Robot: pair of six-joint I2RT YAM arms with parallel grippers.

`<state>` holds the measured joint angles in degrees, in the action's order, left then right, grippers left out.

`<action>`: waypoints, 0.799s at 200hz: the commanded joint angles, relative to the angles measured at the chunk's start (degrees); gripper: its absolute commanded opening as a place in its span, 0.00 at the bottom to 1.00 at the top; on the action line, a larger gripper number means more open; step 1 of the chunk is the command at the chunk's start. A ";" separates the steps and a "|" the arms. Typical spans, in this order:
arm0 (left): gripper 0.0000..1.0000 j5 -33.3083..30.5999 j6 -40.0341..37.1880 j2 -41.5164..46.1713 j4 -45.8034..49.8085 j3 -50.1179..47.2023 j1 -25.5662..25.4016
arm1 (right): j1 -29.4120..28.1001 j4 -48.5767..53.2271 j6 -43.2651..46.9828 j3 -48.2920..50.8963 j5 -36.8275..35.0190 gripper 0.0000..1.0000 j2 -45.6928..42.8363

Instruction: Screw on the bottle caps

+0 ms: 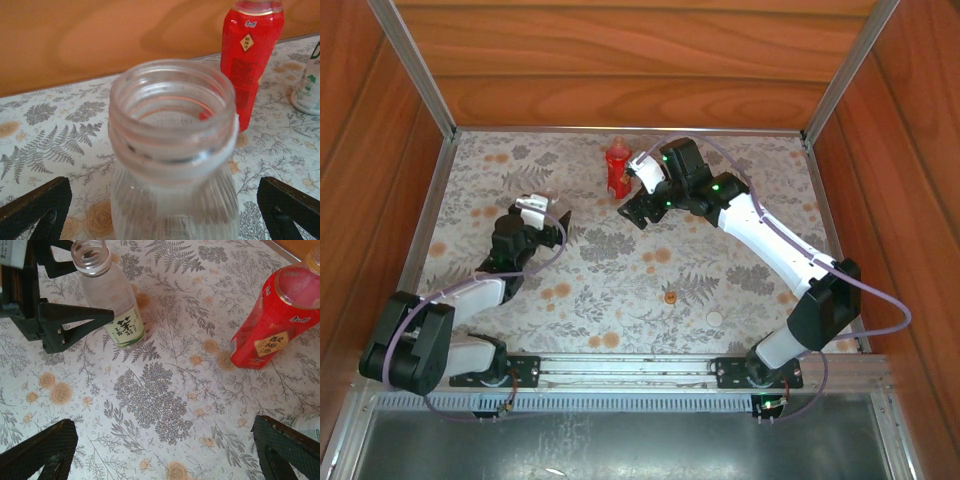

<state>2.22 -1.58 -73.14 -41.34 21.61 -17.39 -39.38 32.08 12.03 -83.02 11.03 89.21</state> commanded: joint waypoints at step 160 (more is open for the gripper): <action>0.60 13.81 -0.94 -2.98 -1.37 2.98 2.23 | -0.37 -0.90 -1.18 3.05 -0.06 0.95 -2.23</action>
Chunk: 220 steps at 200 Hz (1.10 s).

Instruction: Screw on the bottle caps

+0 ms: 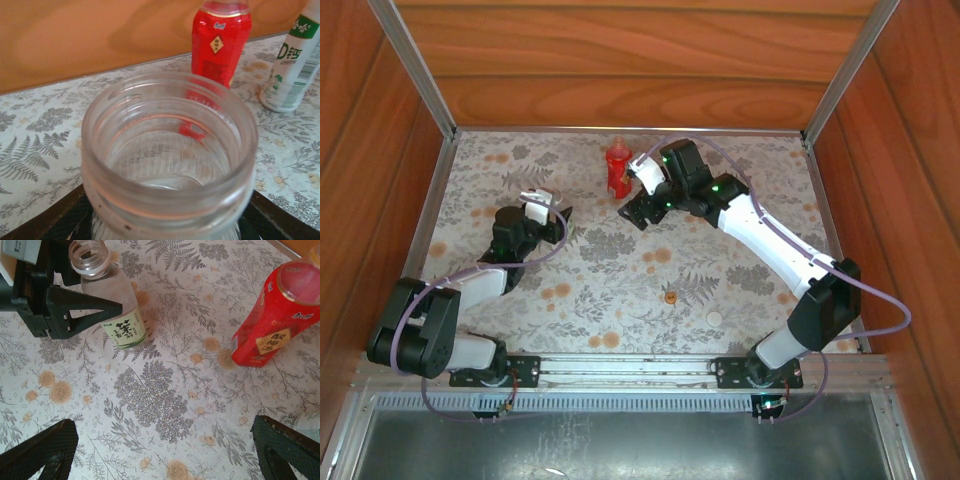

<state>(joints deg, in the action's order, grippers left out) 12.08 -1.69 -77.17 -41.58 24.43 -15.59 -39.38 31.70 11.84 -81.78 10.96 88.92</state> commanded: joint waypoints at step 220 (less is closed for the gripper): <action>0.86 35.47 -13.48 -10.23 4.05 9.27 -17.03 | 1.19 -2.43 -6.21 24.08 -11.08 0.95 -26.08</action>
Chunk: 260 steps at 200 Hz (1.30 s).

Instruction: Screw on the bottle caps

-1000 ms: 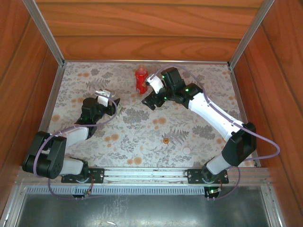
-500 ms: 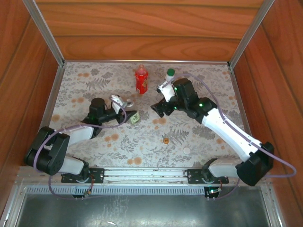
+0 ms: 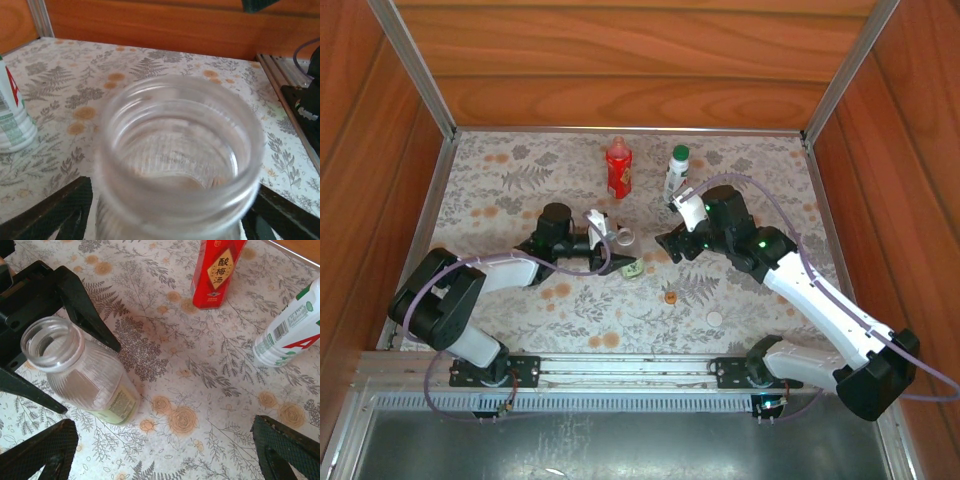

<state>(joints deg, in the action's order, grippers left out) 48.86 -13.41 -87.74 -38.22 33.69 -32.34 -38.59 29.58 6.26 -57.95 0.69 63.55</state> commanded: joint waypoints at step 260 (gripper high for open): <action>0.92 -6.55 10.05 -13.88 -42.99 -8.58 -3.86 | 0.44 -0.01 -2.55 0.87 -0.49 0.95 0.15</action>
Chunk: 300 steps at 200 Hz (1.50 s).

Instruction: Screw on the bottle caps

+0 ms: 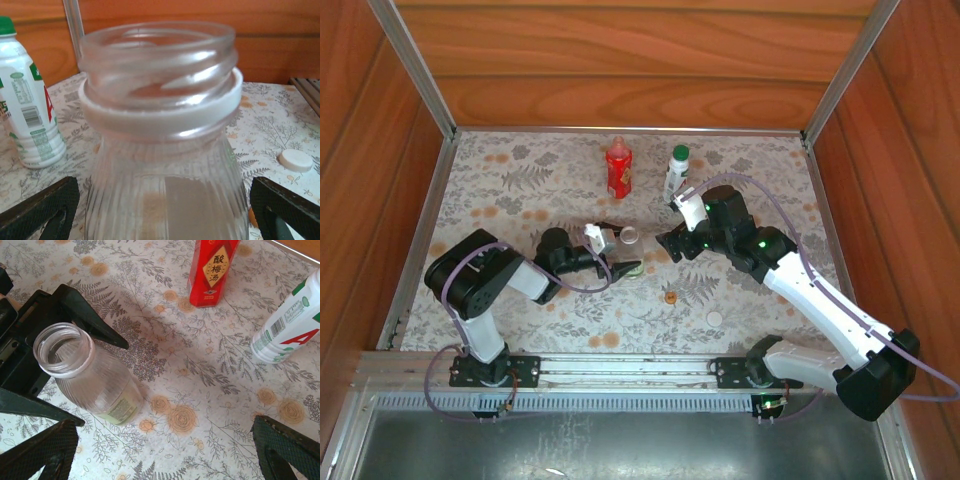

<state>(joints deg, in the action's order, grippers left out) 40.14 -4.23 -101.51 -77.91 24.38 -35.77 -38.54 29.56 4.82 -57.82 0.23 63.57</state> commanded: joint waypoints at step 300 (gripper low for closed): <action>0.65 6.26 3.57 -3.17 -3.26 4.01 -0.71 | 0.41 -4.81 -16.20 8.76 -12.20 1.00 -5.66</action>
<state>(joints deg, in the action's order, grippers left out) 44.91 -1.26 -104.07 -79.72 28.03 -36.12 -38.54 27.51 -2.31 -51.83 -4.69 60.58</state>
